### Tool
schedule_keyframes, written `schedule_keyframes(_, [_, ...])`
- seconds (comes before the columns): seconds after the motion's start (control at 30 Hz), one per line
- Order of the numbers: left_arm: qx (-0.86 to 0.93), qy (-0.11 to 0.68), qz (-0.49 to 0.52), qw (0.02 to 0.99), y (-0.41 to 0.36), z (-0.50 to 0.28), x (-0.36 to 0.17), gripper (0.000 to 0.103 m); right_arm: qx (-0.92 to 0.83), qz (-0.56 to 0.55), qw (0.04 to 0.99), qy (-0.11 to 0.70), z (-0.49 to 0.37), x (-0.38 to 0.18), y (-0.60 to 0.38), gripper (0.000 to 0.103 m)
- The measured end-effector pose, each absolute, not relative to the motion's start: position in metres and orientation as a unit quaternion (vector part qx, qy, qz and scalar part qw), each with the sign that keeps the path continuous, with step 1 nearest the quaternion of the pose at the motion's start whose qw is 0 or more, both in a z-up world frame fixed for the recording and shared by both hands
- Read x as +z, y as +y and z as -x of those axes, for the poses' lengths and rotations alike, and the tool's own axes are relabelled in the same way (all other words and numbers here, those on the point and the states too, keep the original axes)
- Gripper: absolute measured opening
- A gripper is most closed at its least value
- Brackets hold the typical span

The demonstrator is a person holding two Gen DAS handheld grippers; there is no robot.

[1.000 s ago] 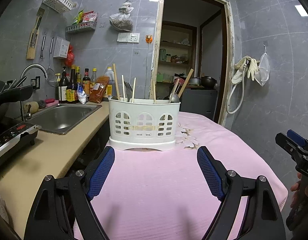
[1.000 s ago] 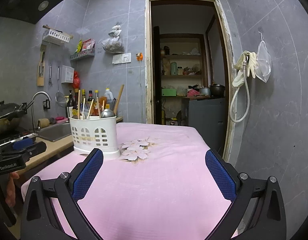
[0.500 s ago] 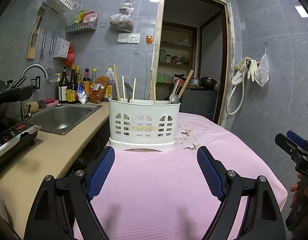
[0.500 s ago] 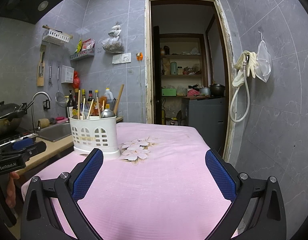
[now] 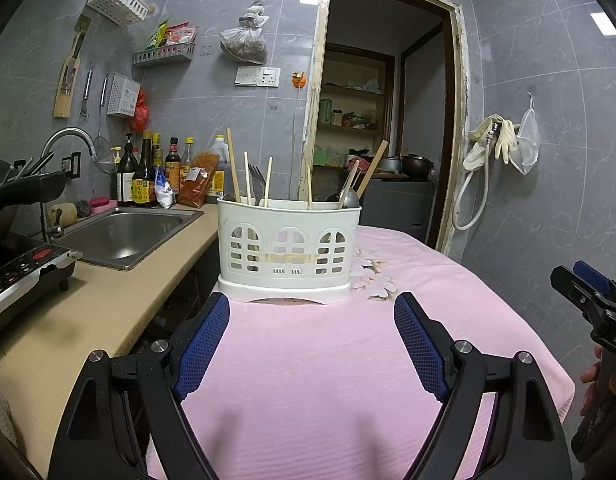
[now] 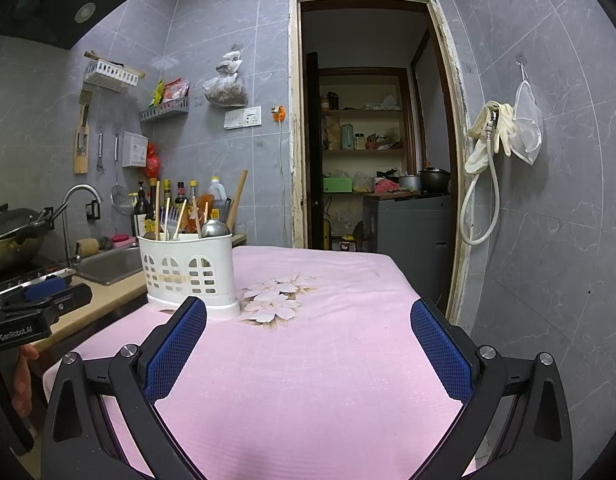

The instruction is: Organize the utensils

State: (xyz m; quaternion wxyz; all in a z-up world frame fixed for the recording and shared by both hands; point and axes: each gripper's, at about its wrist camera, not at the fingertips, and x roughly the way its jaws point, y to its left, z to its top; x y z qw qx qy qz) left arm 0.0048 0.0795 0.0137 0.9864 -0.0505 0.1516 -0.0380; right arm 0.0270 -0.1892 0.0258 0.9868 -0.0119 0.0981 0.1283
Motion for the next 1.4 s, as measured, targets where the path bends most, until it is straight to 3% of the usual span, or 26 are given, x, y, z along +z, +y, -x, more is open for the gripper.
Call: schedule_keyframes(1.4, [-0.038,0.157,0.054,0.985,0.0783,-0.0083,0.0084,0.080,0.128,0.010,0.986,0.103,-0.0275,0.0252,-0.1862,0.103])
